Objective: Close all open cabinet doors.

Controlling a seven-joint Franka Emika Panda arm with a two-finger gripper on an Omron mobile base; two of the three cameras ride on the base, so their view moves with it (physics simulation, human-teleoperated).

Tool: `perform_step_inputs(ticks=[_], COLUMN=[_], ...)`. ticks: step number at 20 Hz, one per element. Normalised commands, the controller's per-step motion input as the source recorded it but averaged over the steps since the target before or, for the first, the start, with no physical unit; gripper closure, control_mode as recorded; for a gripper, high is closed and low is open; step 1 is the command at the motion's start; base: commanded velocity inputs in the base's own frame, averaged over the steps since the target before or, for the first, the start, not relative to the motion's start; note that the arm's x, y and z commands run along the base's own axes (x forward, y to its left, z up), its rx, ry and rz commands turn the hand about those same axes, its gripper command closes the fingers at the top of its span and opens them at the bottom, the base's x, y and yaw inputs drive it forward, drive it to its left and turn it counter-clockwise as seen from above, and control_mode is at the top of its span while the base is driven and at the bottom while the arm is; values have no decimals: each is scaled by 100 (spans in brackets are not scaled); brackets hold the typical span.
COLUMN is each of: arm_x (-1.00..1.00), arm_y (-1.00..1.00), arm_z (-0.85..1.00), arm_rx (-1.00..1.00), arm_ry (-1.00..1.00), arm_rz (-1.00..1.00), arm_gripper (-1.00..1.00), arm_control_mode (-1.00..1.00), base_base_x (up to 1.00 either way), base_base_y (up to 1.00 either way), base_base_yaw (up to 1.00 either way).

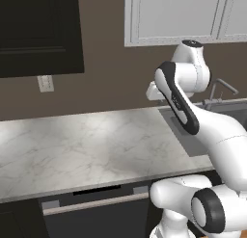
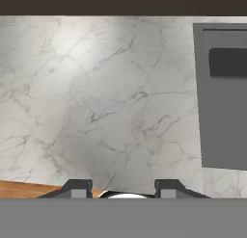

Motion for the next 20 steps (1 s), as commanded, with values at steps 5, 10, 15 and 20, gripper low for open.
perform_step_inputs(ticks=[5,10,15,20], arm_x=[0,0,0,0], arm_y=[0,0,0,0], arm_z=[0,0,0,0], arm_rx=[0,0,0,0], arm_ry=[0,0,0,0], arm_rz=[0,0,0,0], arm_gripper=[-100,-100,-100,-100], arm_control_mode=[100,100,100,100], base_base_x=[0,0,0,-1], base_base_y=[0,0,0,0], base_base_yaw=[0,0,0,0])
